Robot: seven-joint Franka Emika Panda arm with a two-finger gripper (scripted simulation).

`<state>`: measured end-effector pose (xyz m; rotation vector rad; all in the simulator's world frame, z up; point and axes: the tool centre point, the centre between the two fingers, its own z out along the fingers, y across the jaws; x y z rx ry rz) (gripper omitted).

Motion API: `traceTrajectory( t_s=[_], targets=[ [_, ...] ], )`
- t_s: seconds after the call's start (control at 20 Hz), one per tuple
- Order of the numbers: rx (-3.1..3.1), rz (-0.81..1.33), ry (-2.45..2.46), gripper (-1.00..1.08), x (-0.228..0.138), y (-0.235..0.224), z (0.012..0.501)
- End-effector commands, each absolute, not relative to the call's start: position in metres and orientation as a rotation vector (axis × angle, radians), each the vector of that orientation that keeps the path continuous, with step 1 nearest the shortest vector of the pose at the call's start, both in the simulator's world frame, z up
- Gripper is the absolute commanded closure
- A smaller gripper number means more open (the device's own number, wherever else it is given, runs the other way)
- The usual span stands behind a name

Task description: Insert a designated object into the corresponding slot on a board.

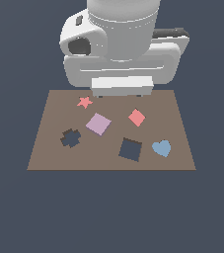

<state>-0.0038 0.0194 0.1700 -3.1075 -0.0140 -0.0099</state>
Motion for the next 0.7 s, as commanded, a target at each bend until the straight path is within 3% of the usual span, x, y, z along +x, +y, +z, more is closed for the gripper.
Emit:
traceTrajectory(
  t_s=[0.0, 0.65],
  targets=[
    [-3.107, -0.01, -0.014, -0.92, -0.004, 0.019, 0.17],
    [-3.11, -0.008, 0.205, -0.92, 0.003, 0.006, 0.14]
  ],
)
